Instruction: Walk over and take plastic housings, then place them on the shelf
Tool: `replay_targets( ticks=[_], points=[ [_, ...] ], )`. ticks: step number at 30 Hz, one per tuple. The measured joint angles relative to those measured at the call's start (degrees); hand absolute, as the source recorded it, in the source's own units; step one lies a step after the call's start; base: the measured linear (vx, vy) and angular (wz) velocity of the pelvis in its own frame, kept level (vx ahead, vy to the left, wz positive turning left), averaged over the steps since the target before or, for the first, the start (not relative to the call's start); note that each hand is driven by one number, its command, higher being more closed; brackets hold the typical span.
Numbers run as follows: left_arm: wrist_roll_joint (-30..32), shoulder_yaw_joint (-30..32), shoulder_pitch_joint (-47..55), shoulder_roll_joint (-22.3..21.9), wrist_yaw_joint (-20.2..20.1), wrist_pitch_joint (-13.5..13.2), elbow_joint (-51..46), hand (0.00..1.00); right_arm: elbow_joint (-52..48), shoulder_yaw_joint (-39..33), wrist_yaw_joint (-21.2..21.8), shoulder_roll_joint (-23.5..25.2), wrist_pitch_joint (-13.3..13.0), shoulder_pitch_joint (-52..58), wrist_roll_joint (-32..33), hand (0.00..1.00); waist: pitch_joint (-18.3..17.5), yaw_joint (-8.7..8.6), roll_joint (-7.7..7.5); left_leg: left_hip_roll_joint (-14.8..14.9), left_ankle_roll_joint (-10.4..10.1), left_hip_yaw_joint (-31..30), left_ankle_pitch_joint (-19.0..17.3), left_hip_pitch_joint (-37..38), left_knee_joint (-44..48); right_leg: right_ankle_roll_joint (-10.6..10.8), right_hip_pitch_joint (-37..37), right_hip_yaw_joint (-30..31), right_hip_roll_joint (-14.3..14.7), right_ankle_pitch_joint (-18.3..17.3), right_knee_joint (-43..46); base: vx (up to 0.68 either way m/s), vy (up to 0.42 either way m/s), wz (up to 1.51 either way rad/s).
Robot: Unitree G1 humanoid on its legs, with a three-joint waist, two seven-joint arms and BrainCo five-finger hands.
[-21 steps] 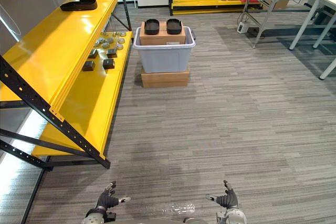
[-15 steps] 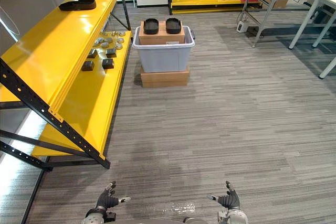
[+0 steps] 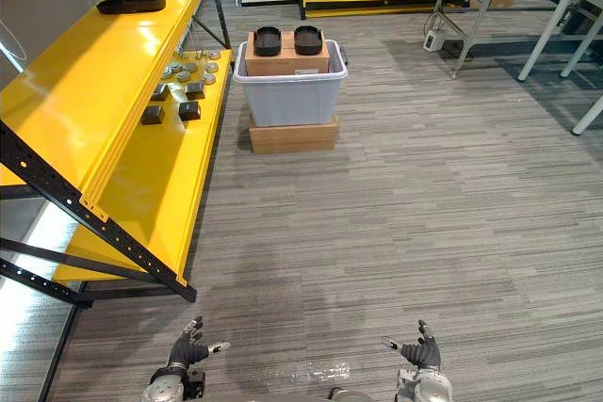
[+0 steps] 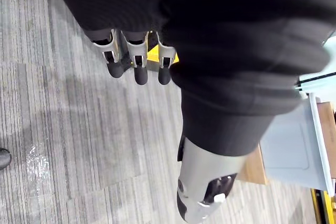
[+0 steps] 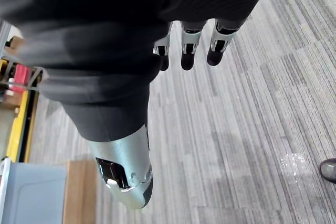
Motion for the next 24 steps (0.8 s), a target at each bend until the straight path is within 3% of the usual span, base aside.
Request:
replay_targets(
  ticks=[5,10,13,15,17,18,19,21,22,24],
  points=[
    [-0.22,1.12,0.29,0.19,1.07,0.0,-1.96,0.0,-0.02,-0.34,-0.09,-0.02,0.03,-0.99,0.15,0.0,0.12,0.05,-0.08,0.07,1.1,0.39,-0.75,-2.19,1.23,-0.01,-2.06,0.2,-0.03,0.0,0.07,-0.01,-0.015,-0.04],
    [-1.96,2.41,0.24,0.03,1.3,0.0,-2.79,0.0,-0.14,-0.44,-0.98,-0.11,0.05,-3.24,0.53,0.0,0.8,0.25,0.35,0.75,2.16,1.85,-5.75,-5.79,7.39,1.23,-4.43,1.6,-0.64,-2.1,2.69,0.06,0.022,-0.15],
    [-2.54,3.29,0.24,0.11,2.11,-0.02,-4.31,0.0,-0.12,-1.82,-1.28,-0.3,0.12,-3.56,1.11,0.0,1.25,0.15,0.75,0.38,2.94,2.06,-11.0,-7.86,13.29,3.77,-9.78,1.66,-3.25,-9.35,15.47,0.16,0.113,-0.05],
    [-3.29,3.17,0.74,0.13,2.35,0.01,-4.59,0.0,-0.13,-1.95,-1.31,-0.82,0.28,-3.64,2.2,0.0,1.94,0.12,0.92,-0.63,4.08,1.85,-14.01,-6.74,15.03,4.73,-16.83,-0.43,-7.3,-11.75,33.85,0.2,0.157,-0.04],
    [-3.42,2.8,0.28,0.92,2.55,0.03,-5.06,0.0,-0.15,-1.8,-1.28,-0.7,0.37,-3.51,2.25,0.0,3.37,-0.43,0.34,-1.67,5.1,0.83,-15.3,-3.39,14.86,4.81,-21.81,-1.21,-9.79,-11.85,47.07,0.35,0.13,0.18],
    [-3.5,2.71,-0.1,1.57,3.27,0.07,-4.97,0.0,-0.15,-1.74,-1.27,-0.82,0.76,-3.1,2.24,0.0,4.02,-0.26,0.9,-1.41,5.11,0.5,-16.54,-0.91,14.52,3.74,-25.17,-1.87,-9.8,-14.77,49.93,0.5,0.083,0.24],
    [-3.55,2.63,-0.6,1.91,3.44,0.08,-4.88,0.0,-0.15,-1.2,-1.26,-1.34,1.02,-3.39,2.24,0.0,4.32,-0.62,1.08,-0.85,5.1,-0.19,-16.66,0.58,13.64,2.44,-27.23,-3.13,-9.39,-15.55,49.14,0.44,0.022,0.23],
    [-3.61,2.37,-2.12,1.97,3.62,0.07,-4.59,0.0,-0.36,0.14,-1.27,-2.99,1.07,-4.2,2.23,0.0,5.48,-1.8,2.73,1.5,4.99,-1.61,-16.6,2.74,12.08,0.8,-30.77,-4.97,-6.54,-15.27,44.52,0.4,-0.041,0.45],
    [-3.59,2.25,-4.51,2.11,3.65,0.02,-4.07,0.0,-1.54,0.4,-1.29,-4.11,1.05,-4.56,2.2,0.0,6.94,-2.61,3.72,3.5,3.23,-2.39,-15.78,4.19,11.84,0.07,-34.29,-4.77,-3.17,-11.35,35.7,0.52,-0.104,0.61],
    [-3.57,2.32,-5.69,2.49,4.02,-0.01,-3.78,0.0,-2.95,0.41,-1.42,-4.27,1.07,-4.3,2.18,0.0,7.39,-3.51,2.83,3.94,-0.12,-2.96,-14.99,6.33,11.42,-0.13,-34.83,-3.07,-0.68,-2.1,22.02,0.66,-0.163,0.5]
  ],
)
